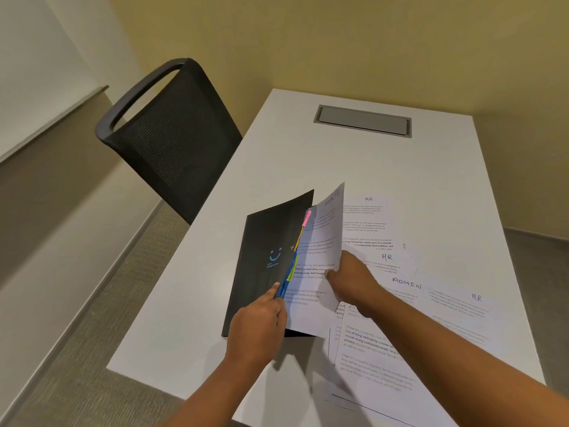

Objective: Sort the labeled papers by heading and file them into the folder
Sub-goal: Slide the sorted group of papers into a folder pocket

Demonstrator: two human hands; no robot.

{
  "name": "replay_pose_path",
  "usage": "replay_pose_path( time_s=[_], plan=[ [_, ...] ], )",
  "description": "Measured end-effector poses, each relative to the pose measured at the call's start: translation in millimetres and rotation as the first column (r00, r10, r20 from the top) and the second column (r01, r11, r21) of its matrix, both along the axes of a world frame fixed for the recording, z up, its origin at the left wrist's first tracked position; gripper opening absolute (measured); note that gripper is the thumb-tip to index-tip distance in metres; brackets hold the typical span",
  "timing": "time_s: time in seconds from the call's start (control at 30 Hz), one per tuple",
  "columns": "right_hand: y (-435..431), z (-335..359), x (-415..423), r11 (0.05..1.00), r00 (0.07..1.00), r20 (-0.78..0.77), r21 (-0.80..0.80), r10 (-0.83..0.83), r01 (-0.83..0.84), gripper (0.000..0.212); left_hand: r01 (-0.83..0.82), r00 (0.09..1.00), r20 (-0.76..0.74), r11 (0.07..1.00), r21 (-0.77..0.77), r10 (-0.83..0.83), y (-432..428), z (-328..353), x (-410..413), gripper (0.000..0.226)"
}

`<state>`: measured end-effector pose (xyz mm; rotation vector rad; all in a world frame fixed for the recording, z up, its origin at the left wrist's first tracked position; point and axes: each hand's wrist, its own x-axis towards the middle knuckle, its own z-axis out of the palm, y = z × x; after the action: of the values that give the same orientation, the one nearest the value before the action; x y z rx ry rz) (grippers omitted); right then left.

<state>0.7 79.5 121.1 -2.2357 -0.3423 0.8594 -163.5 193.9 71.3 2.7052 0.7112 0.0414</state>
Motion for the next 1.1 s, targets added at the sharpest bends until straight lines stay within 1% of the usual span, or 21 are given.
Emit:
replay_pose_path(
  time_s=[0.07, 0.17, 0.27, 0.33, 0.47, 0.53, 0.67, 0.73, 0.8, 0.87, 0.97, 1.1],
  plan=[
    [1, 2, 2, 0.999, 0.999, -0.011, -0.026, 0.036, -0.036, 0.026, -0.004, 1.0, -0.009, 1.0, 0.003, 0.004, 1, 2, 1, 0.031],
    [3, 5, 7, 0.992, 0.995, -0.044, -0.093, 0.086, -0.089, 0.023, 0.029, 0.999, -0.025, 1.0, -0.007, -0.029, 0, 4, 1, 0.031],
    [8, 8, 12, 0.979, 0.993, -0.059, -0.17, 0.103, -0.112, 0.033, -0.017, 1.0, 0.016, 1.0, -0.005, 0.017, 0, 0, -1, 0.031],
    [11, 10, 15, 0.978, 0.993, -0.067, -0.175, 0.101, -0.111, 0.033, -0.047, 0.997, 0.066, 0.999, -0.01, 0.047, 0, -2, 0, 0.026],
    [15, 13, 15, 0.994, 0.996, -0.073, -0.1, 0.044, -0.051, 0.022, 0.048, 0.987, 0.148, 0.998, 0.05, -0.055, -4, -5, 1, 0.016],
    [17, 8, 15, 0.997, 0.999, -0.041, -0.077, 0.024, -0.027, 0.025, 0.051, 0.983, 0.172, 0.997, 0.055, -0.06, -6, -5, 0, 0.011],
    [20, -5, 6, 0.998, 0.998, 0.055, -0.066, 0.016, -0.012, 0.022, 0.008, 0.979, 0.205, 0.999, 0.031, -0.014, -11, -11, 1, 0.01],
    [23, -15, 0, 0.999, 0.998, 0.068, -0.048, 0.015, -0.012, 0.029, -0.011, 0.976, 0.218, 1.0, 0.018, 0.007, -13, -10, 3, 0.009],
    [25, -18, -6, 0.998, 0.997, 0.077, -0.058, 0.023, -0.019, 0.03, -0.005, 0.975, 0.224, 1.0, 0.01, 0.002, -14, -7, 5, 0.007],
    [26, -21, -8, 0.998, 0.991, 0.132, -0.06, 0.023, -0.016, 0.03, 0.012, 0.972, 0.235, 1.0, 0.02, -0.016, -15, -3, 6, 0.011],
    [26, -24, -14, 1.0, 0.983, 0.184, -0.018, 0.024, -0.021, 0.044, 0.005, 0.969, 0.248, 1.0, 0.019, -0.009, -15, -1, 8, 0.012],
    [32, -25, -24, 0.997, 0.953, 0.299, -0.065, 0.052, -0.034, 0.048, -0.017, 0.971, 0.24, 1.0, 0.011, 0.014, -14, -5, 9, 0.012]
  ],
)
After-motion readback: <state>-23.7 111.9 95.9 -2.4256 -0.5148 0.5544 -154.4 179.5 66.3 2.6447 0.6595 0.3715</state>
